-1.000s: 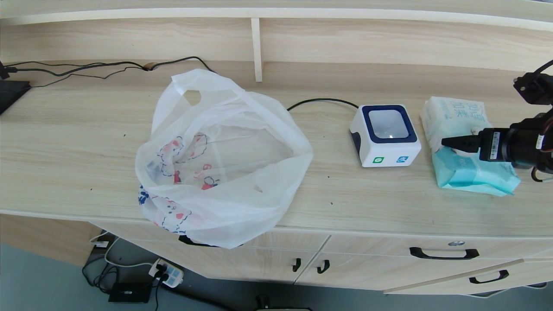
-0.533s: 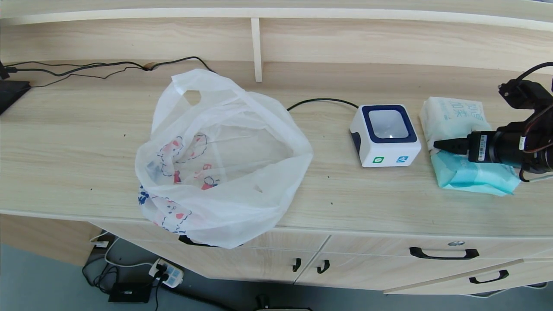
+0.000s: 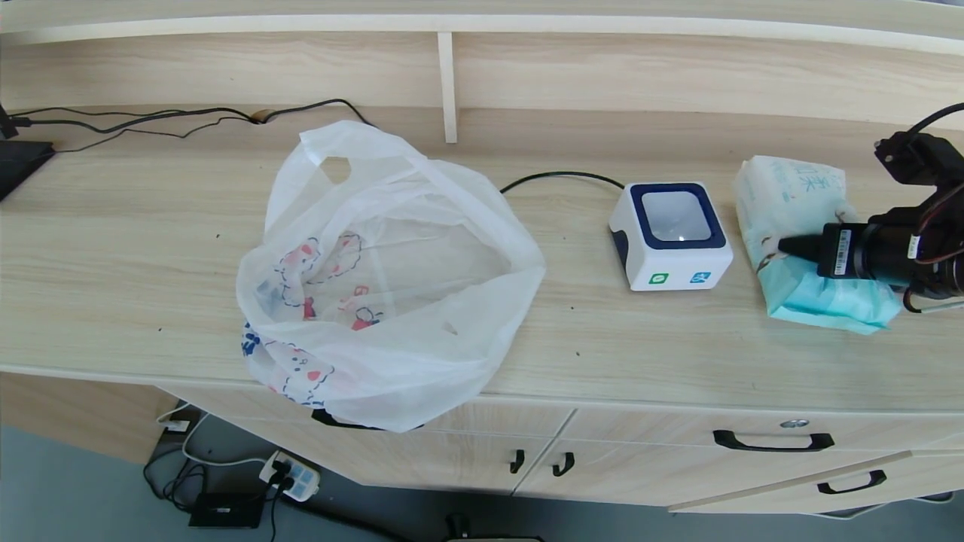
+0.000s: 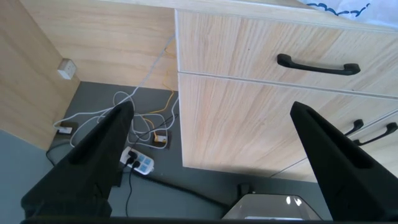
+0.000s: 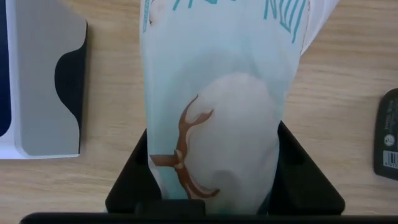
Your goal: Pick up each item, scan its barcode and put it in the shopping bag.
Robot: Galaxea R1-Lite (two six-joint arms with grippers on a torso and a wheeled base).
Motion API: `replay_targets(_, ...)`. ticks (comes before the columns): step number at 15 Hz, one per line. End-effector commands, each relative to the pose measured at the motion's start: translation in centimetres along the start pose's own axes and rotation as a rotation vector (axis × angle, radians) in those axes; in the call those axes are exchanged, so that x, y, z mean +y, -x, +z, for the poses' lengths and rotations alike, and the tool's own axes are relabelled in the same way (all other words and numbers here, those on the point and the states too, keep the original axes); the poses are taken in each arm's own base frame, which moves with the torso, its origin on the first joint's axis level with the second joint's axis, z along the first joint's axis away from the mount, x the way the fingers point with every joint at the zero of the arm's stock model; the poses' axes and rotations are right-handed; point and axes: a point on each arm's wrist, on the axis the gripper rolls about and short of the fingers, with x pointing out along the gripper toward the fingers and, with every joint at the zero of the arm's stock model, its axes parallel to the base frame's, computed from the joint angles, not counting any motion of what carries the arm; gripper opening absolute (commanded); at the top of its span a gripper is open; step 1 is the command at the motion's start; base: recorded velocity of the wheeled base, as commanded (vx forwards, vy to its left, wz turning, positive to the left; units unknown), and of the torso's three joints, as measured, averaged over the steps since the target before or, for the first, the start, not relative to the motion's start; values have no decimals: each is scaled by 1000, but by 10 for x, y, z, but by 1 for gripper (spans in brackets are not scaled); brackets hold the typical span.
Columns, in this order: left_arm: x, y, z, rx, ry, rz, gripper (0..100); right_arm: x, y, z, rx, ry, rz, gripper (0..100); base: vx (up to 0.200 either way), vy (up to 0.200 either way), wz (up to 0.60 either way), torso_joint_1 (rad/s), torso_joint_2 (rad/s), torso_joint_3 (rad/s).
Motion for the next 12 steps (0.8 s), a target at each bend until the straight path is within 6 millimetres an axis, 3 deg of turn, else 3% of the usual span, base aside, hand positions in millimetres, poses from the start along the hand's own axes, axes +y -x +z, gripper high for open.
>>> replay_targets(1,0,0,0,-1,0,0,100,2,30,14,-88,-16,1,0,0,0,0,0,0,0)
replay_targets(2,0,0,0,-1,0,0,100,3,44,19,-125,-27,2,0,0,0,0,0,0,0)
replay_targets(4,0,0,0,-2,0,0,100,9,106,15,-239,-77,24,0,0,0,0,0,0,0)
replay_targets(5,0,0,0,-2,0,0,100,12,127,6,-265,-103,53,0,0,0,0,0,0,0)
replay_targets(7,0,0,0,-2,0,0,100,34,178,-37,-288,-74,295,0,0,0,0,0,0,0)
replay_targets(8,0,0,0,-1,0,0,100,36,187,-55,-273,-58,348,0,0,0,0,0,0,0)
replay_targets(9,0,0,0,1,-2,0,100,37,196,-88,-245,-31,409,0,0,0,0,0,0,0)
replay_targets(10,0,0,0,1,-3,0,100,35,200,-104,-232,-28,420,0,0,0,0,0,0,0)
replay_targets(12,0,0,0,1,-3,0,100,36,204,-104,-239,-66,474,0,0,0,0,0,0,0)
